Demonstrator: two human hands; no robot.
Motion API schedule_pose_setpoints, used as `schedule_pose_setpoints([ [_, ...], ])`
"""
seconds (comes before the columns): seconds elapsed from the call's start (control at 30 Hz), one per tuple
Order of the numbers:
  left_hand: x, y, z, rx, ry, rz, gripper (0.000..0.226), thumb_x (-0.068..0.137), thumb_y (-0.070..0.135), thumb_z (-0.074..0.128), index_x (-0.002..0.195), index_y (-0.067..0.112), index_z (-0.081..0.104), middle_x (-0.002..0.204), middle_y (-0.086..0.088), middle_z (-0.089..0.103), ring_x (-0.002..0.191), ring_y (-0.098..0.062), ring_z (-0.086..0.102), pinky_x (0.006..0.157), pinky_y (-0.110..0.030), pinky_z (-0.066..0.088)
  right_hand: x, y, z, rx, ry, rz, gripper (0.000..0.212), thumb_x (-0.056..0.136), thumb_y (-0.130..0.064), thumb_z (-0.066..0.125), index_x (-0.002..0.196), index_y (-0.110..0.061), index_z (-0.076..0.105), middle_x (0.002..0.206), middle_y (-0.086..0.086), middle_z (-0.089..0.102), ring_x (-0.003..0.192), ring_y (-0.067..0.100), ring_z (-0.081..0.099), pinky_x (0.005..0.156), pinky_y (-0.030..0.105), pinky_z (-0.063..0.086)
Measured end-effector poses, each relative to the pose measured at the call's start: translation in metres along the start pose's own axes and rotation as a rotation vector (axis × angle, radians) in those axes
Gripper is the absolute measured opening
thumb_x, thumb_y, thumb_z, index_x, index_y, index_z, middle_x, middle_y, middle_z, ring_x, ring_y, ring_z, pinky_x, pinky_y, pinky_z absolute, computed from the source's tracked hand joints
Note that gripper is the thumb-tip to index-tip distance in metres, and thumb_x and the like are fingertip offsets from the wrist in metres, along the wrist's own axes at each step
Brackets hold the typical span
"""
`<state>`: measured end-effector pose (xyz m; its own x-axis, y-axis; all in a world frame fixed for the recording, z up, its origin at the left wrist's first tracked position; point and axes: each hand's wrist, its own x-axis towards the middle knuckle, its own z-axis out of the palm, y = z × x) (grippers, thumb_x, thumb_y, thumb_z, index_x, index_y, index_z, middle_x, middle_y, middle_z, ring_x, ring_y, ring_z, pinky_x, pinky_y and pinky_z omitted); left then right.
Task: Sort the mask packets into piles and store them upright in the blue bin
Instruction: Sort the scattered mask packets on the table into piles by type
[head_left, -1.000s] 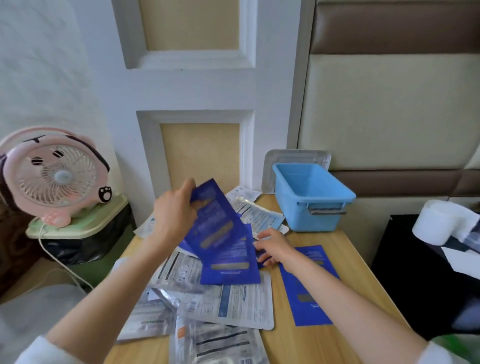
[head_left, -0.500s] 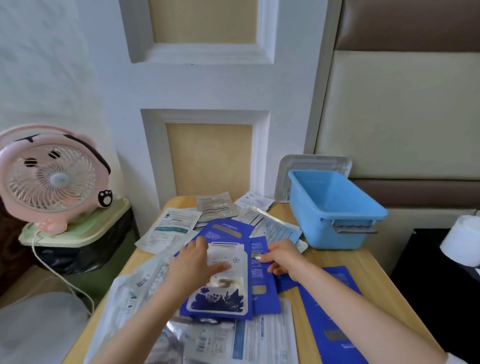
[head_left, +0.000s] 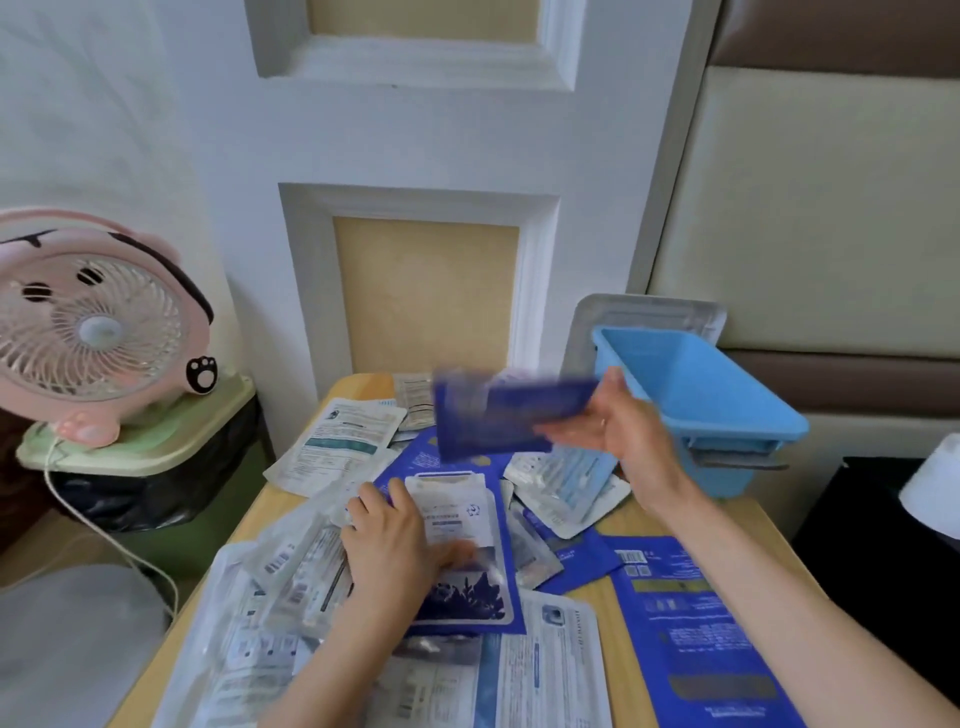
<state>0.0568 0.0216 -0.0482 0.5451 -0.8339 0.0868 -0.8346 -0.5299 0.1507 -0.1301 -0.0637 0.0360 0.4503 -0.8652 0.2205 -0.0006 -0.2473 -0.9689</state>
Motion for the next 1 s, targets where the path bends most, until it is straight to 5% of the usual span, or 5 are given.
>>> schedule_pose_setpoints([
  [0.2,0.02,-0.032,-0.013,-0.81,-0.121,-0.124,0.045,0.08,0.03,0.072,0.115,0.013,0.049,0.094,-0.003,0.063,0.079,-0.018,0.061,0.061,-0.027,0.045,-0.014,0.071,0.028,-0.684,-0.315,0.144,0.02,0.074,-0.015,0.077,0.072,-0.033,0.069,0.087,-0.01,0.06,0.08,0.001,0.055,0.072,0.012,0.041],
  [0.37,0.001,-0.02,-0.033,-1.226,-0.366,-0.185,0.023,0.086,0.03,0.064,0.103,0.015,0.058,0.073,0.008,0.07,0.062,-0.009,0.067,0.05,-0.021,0.051,-0.013,0.076,0.034,-0.608,-0.181,0.142,0.037,0.07,0.0,0.077,0.088,-0.031,0.068,0.095,-0.01,0.059,0.08,-0.003,0.053,0.066,0.007,0.041],
  [0.47,-0.006,-0.013,-0.035,-1.204,-0.494,-0.124,0.051,0.082,0.029,0.069,0.125,0.023,0.043,0.108,0.005,0.064,0.088,-0.017,0.066,0.071,-0.03,0.055,-0.016,0.078,0.032,-0.573,-0.216,0.146,0.034,0.071,0.0,0.076,0.092,-0.026,0.071,0.092,-0.011,0.061,0.081,0.001,0.056,0.068,0.009,0.044],
  [0.8,0.031,-0.048,-0.018,-1.692,-0.106,-0.425,0.047,0.082,-0.002,0.064,0.125,0.004,0.046,0.11,-0.024,0.063,0.078,-0.035,0.065,0.062,-0.04,0.053,0.055,0.064,0.041,-0.046,0.26,0.509,0.034,0.087,-0.009,0.06,0.118,0.001,0.054,0.096,0.008,0.054,0.09,0.022,0.052,0.099,0.045,0.045],
  [1.0,0.023,-0.041,-0.014,-1.365,-0.208,-0.36,0.044,0.082,-0.004,0.064,0.115,0.009,0.038,0.11,-0.02,0.059,0.075,-0.028,0.061,0.055,-0.034,0.049,0.086,0.076,0.066,-0.003,0.195,0.685,0.035,0.078,-0.009,0.074,0.107,-0.002,0.056,0.071,0.007,0.056,0.05,0.012,0.048,0.036,0.019,0.039],
])
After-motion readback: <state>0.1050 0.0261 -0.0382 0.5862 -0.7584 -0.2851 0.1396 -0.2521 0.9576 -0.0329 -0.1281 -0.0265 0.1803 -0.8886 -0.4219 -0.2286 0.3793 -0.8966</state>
